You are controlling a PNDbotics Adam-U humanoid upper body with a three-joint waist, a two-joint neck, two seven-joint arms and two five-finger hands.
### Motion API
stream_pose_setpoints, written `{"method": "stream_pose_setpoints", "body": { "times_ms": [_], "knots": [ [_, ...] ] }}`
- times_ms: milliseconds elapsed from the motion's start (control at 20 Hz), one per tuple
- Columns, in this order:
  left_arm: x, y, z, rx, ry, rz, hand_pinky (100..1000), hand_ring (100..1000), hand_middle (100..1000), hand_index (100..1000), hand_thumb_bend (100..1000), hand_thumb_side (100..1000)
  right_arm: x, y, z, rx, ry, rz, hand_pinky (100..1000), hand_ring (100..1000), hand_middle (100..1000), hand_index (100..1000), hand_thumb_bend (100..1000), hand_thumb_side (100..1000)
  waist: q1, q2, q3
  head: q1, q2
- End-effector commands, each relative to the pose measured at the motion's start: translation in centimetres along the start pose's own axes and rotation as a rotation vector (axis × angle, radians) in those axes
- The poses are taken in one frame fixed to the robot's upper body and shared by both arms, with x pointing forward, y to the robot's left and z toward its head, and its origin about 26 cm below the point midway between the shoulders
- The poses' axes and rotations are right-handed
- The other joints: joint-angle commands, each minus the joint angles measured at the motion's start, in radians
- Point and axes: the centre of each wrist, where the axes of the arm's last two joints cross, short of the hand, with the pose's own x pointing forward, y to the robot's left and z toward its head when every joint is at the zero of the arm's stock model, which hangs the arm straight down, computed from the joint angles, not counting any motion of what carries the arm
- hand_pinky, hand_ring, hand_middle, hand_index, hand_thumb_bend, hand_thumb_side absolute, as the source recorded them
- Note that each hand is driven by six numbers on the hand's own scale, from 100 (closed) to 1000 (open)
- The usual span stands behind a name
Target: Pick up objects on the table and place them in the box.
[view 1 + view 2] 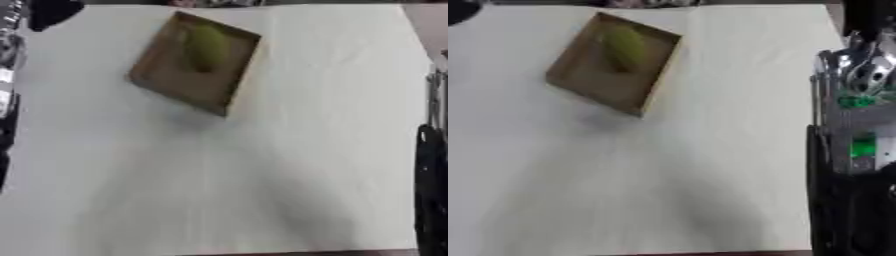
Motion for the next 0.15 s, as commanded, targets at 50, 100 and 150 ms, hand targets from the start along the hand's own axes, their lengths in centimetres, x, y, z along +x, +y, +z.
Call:
{"method": "stream_pose_setpoints", "body": {
  "times_ms": [50, 100, 150],
  "knots": [
    [0.1, 5.1, -0.1, 0.079, -0.011, 0.021, 724, 749, 703, 847, 100, 387, 0.5, -0.7, -0.8, 0.005, -0.045, 0.034, 859, 584, 703, 745, 100, 595, 0.007, -0.029, 0.009, -0.021, 0.002],
    [0.1, 5.9, 0.3, 0.092, -0.005, 0.024, 724, 749, 703, 847, 100, 387, 0.5, -0.7, -0.9, 0.007, -0.048, 0.037, 859, 584, 703, 745, 100, 595, 0.008, -0.03, 0.012, -0.025, 0.001],
    [0.1, 6.3, 0.5, 0.1, -0.003, 0.029, 724, 749, 703, 847, 100, 387, 0.5, -0.7, -0.9, 0.008, -0.049, 0.039, 859, 584, 703, 745, 100, 595, 0.008, -0.03, 0.014, -0.026, 0.001]
  ]
}}
